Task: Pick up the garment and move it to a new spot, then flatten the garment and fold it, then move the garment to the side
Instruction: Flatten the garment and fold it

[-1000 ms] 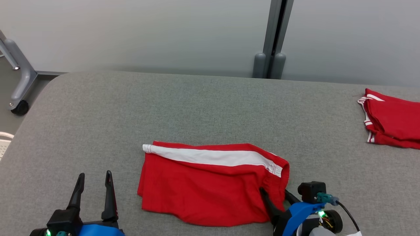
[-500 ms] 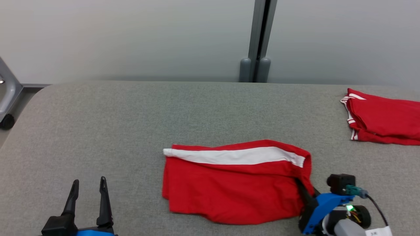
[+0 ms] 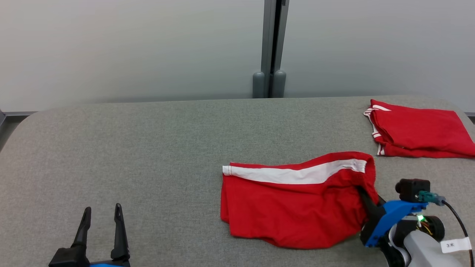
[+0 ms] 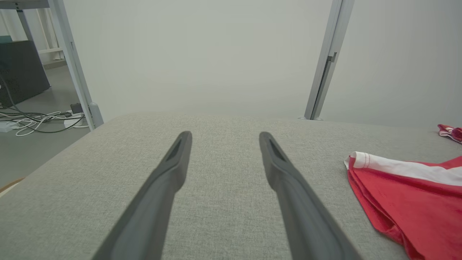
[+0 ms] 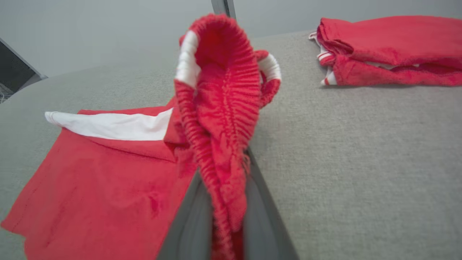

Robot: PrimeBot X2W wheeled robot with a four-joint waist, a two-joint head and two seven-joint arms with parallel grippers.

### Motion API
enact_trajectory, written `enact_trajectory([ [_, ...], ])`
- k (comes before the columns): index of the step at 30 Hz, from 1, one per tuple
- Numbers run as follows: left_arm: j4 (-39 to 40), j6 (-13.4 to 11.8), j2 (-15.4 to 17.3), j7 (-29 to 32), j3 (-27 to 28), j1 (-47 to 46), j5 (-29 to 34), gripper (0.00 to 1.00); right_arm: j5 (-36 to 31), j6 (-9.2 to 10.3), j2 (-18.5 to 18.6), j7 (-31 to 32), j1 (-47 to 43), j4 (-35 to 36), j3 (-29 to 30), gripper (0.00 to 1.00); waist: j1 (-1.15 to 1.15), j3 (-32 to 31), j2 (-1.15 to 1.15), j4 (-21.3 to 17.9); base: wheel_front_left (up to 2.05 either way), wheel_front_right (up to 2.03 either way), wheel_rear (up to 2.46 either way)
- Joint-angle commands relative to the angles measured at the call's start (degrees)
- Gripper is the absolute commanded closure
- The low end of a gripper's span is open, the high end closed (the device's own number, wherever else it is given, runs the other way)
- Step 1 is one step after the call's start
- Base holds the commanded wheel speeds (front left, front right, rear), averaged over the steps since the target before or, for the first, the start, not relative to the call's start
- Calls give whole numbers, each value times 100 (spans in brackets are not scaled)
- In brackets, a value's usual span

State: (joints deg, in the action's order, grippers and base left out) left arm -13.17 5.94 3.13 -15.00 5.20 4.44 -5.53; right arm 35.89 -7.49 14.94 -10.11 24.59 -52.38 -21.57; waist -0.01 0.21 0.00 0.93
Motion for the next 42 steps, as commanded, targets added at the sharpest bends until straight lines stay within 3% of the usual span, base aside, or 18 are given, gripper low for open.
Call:
enact_trajectory([
  [1,16,-8,-17,-23,7,30,-6,0,87,-1,-45,46,118,145,-31,100,1,-5,0,-5,0,0,0],
  [7,-15,-37,-21,-23,-79,-9,-30,0,381,-1,-437,169,77,805,-179,100,1,-18,0,36,0,0,0],
  [14,-2,-64,-26,-23,-192,-74,-36,0,241,-1,-1012,199,151,1147,-373,100,1,31,0,163,0,0,0],
  [21,-66,-43,-27,-23,-338,-226,-67,0,-39,-2,-1200,-45,351,716,-509,100,1,151,0,367,0,0,0],
  [27,-107,-66,-27,-23,-380,-307,-96,0,527,-2,-1195,-255,415,477,-1130,100,1,223,0,458,0,0,0],
  [28,-116,-72,-27,-23,-383,-320,-102,0,565,-2,-1194,-320,462,427,-1214,16,1,228,0,457,0,0,0],
  [29,-124,-72,-27,-23,-385,-333,-107,0,586,-2,-1196,-363,504,392,-1317,0,1,231,0,451,0,0,0],
  [35,-156,-89,-28,-23,-344,-314,-105,0,527,-2,-1192,-503,631,305,-1643,0,1,172,0,311,0,0,0],
  [42,-124,-99,-28,-23,-224,-155,-34,0,-720,-1,-1098,-510,210,947,-454,0,1,7,0,13,0,0,0],
])
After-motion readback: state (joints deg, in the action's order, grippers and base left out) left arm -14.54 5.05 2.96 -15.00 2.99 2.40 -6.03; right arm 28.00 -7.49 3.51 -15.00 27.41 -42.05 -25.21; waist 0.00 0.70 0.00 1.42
